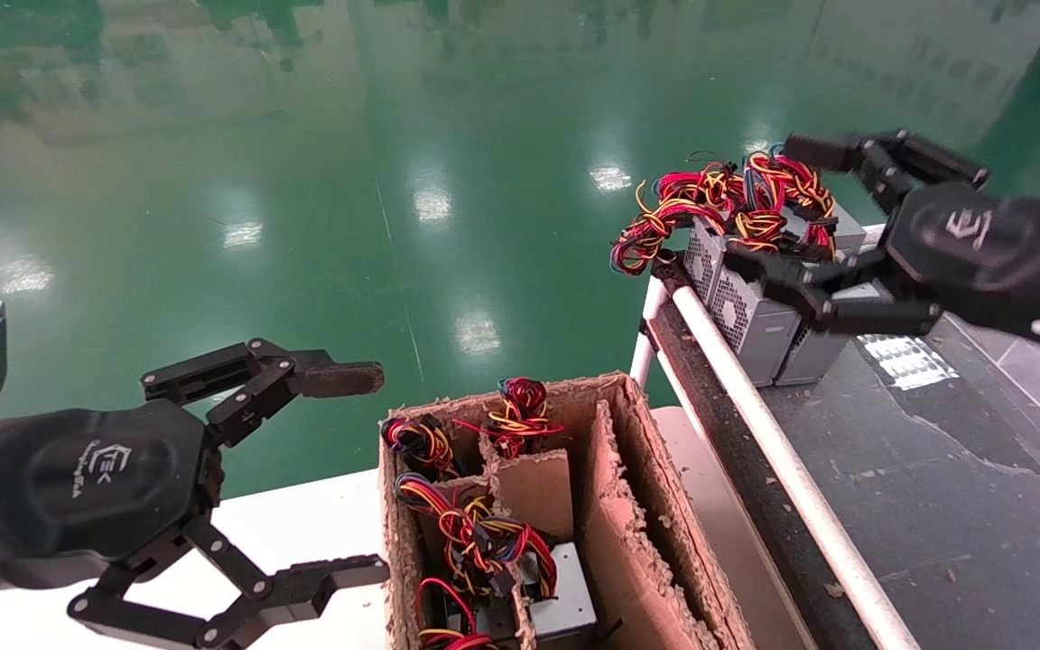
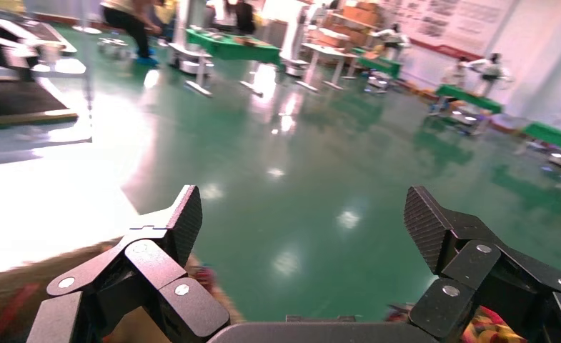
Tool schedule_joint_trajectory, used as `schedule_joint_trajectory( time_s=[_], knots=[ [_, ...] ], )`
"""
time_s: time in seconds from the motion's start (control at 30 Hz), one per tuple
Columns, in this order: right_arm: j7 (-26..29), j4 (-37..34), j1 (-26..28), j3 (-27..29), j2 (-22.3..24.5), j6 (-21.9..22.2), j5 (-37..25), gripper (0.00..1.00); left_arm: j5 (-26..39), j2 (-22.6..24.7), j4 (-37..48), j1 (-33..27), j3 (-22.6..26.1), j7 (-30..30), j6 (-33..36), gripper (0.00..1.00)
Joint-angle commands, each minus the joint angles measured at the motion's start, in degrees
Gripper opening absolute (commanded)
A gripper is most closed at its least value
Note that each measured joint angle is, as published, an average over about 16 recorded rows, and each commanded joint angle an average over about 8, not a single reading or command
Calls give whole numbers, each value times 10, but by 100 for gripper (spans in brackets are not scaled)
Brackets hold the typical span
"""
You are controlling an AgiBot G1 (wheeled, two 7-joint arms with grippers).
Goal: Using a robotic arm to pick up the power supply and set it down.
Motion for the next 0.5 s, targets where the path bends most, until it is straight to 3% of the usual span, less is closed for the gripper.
schedule_joint_trajectory(
  time_s=[0.03, 0.5],
  knots=[
    [13, 23, -14, 0, 5, -5, 9, 100, 0, 0, 0, 0, 0, 0, 0, 100],
    [101, 183, -114, -1, 43, -36, 72, 100, 0, 0, 0, 0, 0, 0, 0, 100]
  ],
)
